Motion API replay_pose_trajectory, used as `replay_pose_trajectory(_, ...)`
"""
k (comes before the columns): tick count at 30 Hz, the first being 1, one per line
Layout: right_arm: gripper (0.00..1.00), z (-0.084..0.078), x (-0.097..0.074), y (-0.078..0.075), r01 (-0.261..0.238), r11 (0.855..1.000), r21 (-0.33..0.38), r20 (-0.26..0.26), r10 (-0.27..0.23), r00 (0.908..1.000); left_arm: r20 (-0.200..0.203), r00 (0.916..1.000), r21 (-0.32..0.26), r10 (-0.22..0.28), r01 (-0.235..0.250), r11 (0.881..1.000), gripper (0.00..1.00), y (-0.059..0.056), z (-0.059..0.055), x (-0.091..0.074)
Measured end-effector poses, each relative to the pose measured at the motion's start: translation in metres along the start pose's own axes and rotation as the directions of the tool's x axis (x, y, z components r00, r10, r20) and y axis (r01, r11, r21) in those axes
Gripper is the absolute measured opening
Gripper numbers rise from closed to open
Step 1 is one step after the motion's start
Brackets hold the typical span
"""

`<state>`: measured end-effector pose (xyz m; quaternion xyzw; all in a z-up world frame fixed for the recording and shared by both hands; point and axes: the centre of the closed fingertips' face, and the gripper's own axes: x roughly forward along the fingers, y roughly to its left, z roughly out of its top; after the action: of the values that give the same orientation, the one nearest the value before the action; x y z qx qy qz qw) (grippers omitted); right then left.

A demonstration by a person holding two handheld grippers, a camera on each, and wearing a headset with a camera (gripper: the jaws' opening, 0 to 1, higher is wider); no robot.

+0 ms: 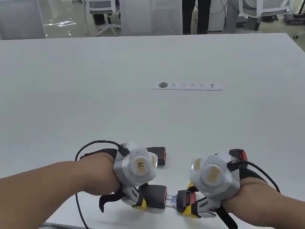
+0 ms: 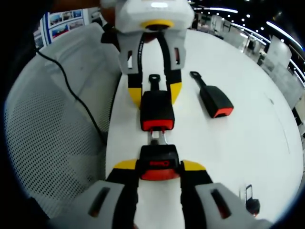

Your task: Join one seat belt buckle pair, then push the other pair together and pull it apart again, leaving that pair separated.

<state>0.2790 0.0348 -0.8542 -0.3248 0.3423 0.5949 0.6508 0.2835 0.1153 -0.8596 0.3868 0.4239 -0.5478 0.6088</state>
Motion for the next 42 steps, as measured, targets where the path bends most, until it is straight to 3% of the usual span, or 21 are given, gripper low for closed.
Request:
replay_pose_trajectory(11,0.31,0.007,0.003,-0.002,0.007,1.000,-0.022,0.010,-0.006,0.9999,-0.032,0.9994,0.038,-0.012,0.013,0.999,0.32,0.000,0.001,0.001)
replay_pose_trajectory(24,0.30,0.019,0.011,0.001,0.017,1.000,-0.018,0.028,-0.017,0.9995,-0.027,0.9995,0.056,-0.016,0.017,0.998,0.32,-0.001,0.001,0.001)
replay_pose_trajectory(28,0.30,0.021,0.011,0.000,0.016,1.000,-0.009,0.041,-0.016,0.9990,-0.010,0.9998,0.055,-0.017,0.017,0.998,0.32,0.000,0.000,0.000)
replay_pose_trajectory(29,0.30,0.027,0.011,-0.007,0.050,0.999,-0.015,0.068,-0.049,0.9965,0.004,0.9998,0.072,-0.018,0.018,0.997,0.32,0.000,0.002,0.000)
replay_pose_trajectory(30,0.30,0.020,0.018,-0.003,0.028,0.999,-0.021,0.033,-0.027,0.9991,-0.006,0.9999,0.057,-0.015,0.016,0.998,0.32,-0.001,0.000,-0.001)
replay_pose_trajectory(34,0.30,0.020,0.008,-0.001,0.023,0.999,-0.024,0.035,-0.022,0.9991,-0.007,0.9998,0.066,-0.017,0.017,0.998,0.32,0.000,0.000,0.000)
replay_pose_trajectory(42,0.30,0.018,0.009,-0.001,0.017,0.999,-0.044,0.037,-0.015,0.9992,-0.014,0.9997,0.050,-0.022,0.022,0.999,0.32,0.000,-0.002,-0.002)
